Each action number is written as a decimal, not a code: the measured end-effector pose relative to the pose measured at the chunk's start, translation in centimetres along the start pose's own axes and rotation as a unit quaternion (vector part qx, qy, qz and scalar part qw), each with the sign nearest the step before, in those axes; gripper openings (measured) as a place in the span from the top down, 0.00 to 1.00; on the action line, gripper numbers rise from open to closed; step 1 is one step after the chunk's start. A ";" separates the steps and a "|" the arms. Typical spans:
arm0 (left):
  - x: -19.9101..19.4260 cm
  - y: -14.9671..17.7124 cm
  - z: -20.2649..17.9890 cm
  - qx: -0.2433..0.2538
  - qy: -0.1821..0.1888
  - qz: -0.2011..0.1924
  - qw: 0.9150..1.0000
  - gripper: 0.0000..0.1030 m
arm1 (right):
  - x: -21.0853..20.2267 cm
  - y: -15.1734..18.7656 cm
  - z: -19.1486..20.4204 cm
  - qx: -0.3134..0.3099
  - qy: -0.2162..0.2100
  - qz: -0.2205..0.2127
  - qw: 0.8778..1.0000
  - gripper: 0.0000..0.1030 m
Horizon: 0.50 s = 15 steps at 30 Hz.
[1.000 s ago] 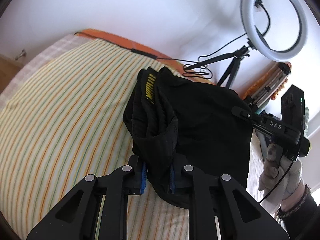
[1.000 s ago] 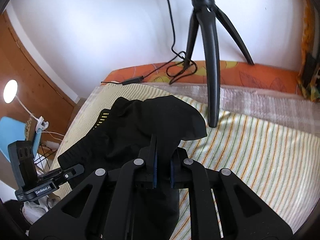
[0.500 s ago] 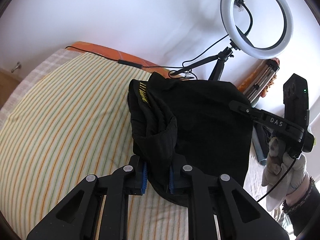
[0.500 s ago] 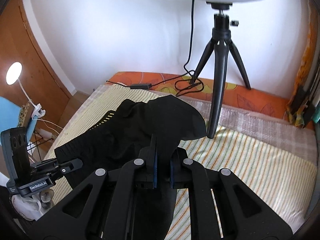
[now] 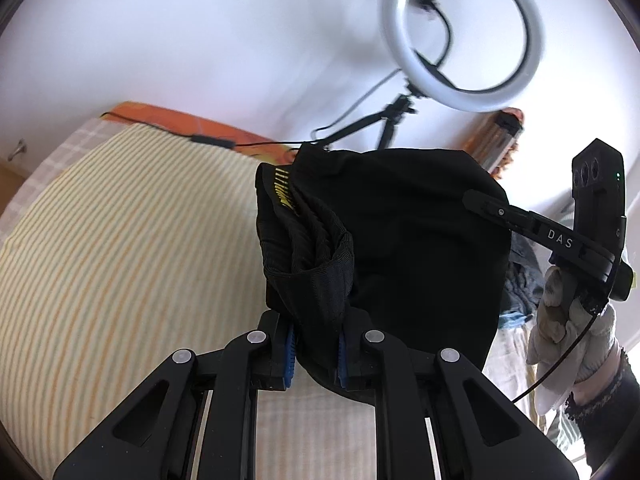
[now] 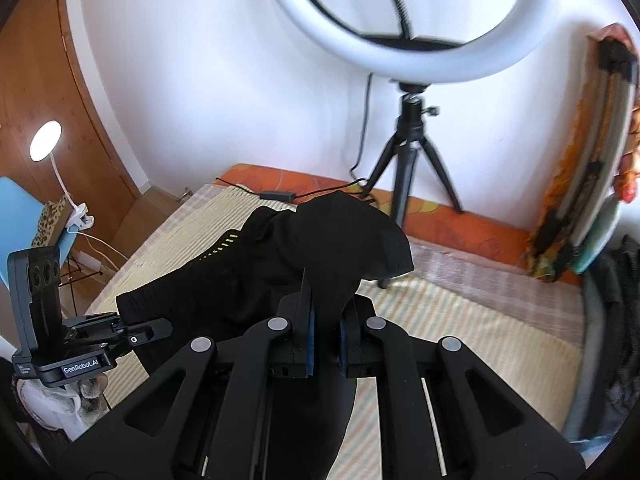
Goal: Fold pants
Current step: 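Lift the folded pants with both grippers and carry them toward the jeans stack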
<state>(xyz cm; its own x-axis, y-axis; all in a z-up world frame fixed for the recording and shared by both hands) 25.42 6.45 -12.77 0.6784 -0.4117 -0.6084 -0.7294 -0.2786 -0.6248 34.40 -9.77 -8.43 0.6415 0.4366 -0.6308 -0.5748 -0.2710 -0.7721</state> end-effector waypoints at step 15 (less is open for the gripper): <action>2.4 0.1 -13.5 0.054 0.076 -0.003 0.996 0.87 | -11.6 0.7 -10.1 -0.001 0.077 -0.024 0.997 0.91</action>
<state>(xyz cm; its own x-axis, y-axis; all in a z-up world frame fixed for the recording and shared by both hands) 25.79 -6.26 -7.66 0.6550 -0.5393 -0.5292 -0.7070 -0.1902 -0.6812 31.69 -23.64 -2.46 0.7383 0.3125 -0.5978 -0.5407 -0.2557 -0.8014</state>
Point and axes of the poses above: each gripper's, at about its wrist camera, not at the fingertips, and x roughly the way its jaws point, z to its left, y to its underside, the point moved 3 cm from there along x, roughly the way its jaws point, and after that the axes turned 3 degrees about -x, right-handed, at the moved point
